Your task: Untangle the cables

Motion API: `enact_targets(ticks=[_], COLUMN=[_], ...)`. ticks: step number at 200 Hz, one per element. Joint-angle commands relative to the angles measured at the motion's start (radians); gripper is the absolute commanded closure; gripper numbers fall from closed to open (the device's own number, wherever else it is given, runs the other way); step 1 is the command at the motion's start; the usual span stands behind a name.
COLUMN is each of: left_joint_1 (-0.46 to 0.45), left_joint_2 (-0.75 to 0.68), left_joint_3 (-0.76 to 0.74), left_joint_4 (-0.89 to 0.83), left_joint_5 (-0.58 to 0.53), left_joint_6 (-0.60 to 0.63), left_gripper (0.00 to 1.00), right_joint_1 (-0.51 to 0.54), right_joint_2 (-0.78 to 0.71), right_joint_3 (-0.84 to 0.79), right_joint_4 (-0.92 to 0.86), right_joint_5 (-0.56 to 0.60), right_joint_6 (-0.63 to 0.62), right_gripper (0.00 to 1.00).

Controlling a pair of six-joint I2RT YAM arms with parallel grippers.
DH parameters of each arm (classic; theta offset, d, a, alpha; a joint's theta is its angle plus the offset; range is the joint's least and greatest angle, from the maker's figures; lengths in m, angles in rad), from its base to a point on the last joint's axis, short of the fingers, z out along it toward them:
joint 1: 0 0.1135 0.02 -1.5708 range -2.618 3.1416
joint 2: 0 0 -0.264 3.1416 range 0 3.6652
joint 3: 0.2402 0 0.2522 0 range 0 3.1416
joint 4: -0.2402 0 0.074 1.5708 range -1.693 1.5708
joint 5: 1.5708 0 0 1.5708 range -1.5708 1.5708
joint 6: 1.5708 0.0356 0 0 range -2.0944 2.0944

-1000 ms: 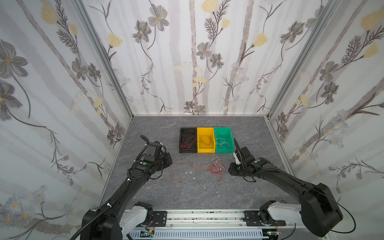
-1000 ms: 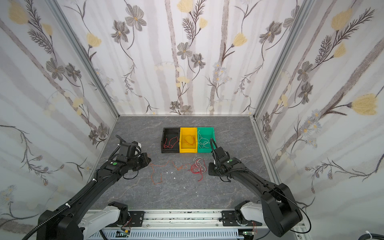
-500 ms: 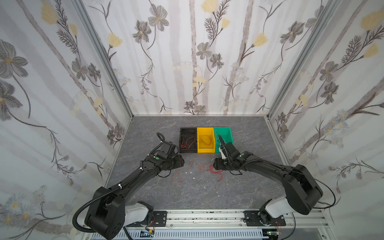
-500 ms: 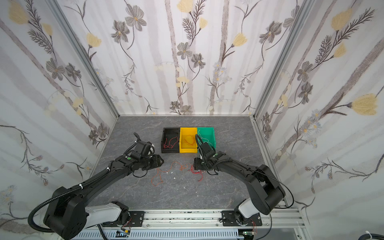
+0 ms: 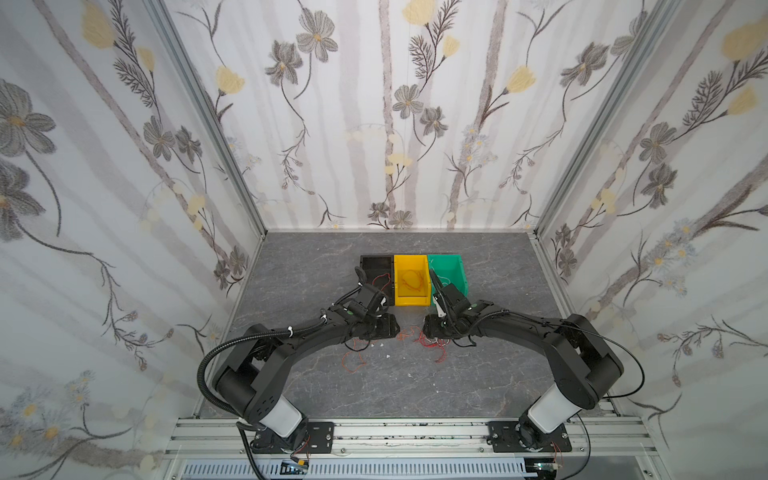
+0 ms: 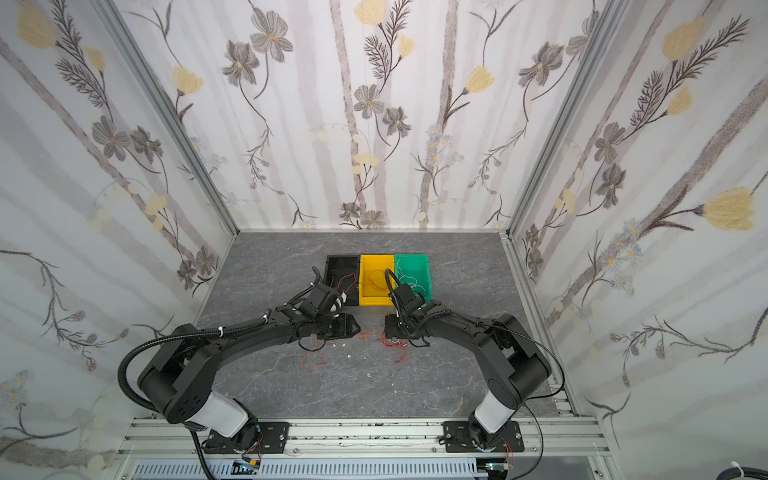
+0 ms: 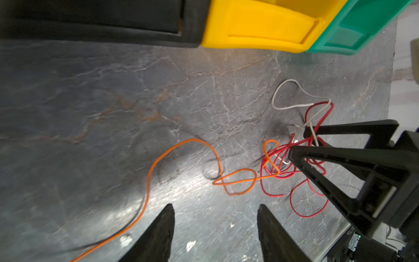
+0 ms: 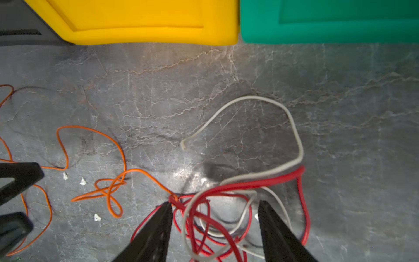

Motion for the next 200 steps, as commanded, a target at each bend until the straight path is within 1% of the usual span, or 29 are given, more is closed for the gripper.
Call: enact_targets(ticks=[1,31,49,61,71,83,92,103,112,140,144,163,200], left_joint_1=[-0.013,-0.029,-0.032,-0.035,-0.034,-0.033,-0.032,-0.031,-0.029,-0.014,-0.011,0.009,0.057], left_joint_2=[0.049,0.100,0.121,0.127,0.126,0.124,0.122,0.118,0.110,0.068,0.061,0.023,-0.079], left_joint_3=[0.020,0.026,0.036,0.038,0.038,0.033,0.031,0.029,0.025,-0.002,-0.006,-0.028,-0.071], left_joint_4=[0.077,0.126,0.123,0.119,0.117,0.117,0.114,0.105,0.098,0.074,0.069,0.053,0.021], left_joint_5=[0.024,0.045,0.042,0.034,0.025,0.018,0.012,0.001,-0.010,-0.054,-0.059,-0.077,-0.104], left_joint_6=[-0.014,-0.030,-0.030,-0.028,-0.027,-0.027,-0.025,-0.024,-0.024,-0.027,-0.028,-0.031,-0.032], left_gripper=[0.43,0.52,0.60,0.68,0.79,0.89,0.94,0.98,1.00,1.00,1.00,1.00,1.00], right_joint_1=[0.002,0.002,0.003,0.003,0.003,0.004,0.002,0.002,0.003,-0.001,-0.002,-0.011,-0.054], right_joint_2=[0.010,0.017,0.024,0.026,0.028,0.024,0.022,0.012,0.000,-0.036,-0.070,-0.107,-0.168], right_joint_3=[0.004,0.000,0.000,0.000,-0.001,-0.003,-0.008,-0.017,-0.026,-0.066,-0.073,-0.106,-0.167], right_joint_4=[0.018,0.028,0.033,0.034,0.031,0.027,0.027,0.024,0.023,0.020,0.016,0.002,-0.020], right_joint_5=[-0.012,-0.018,-0.019,-0.019,-0.017,-0.012,-0.009,-0.003,0.005,0.028,0.032,0.057,0.076], right_joint_6=[0.009,0.010,0.012,0.014,0.013,0.013,0.011,0.012,0.009,0.005,0.005,-0.001,0.000], right_gripper=[0.39,0.41,0.46,0.50,0.53,0.57,0.61,0.66,0.70,0.81,0.83,0.89,0.95])
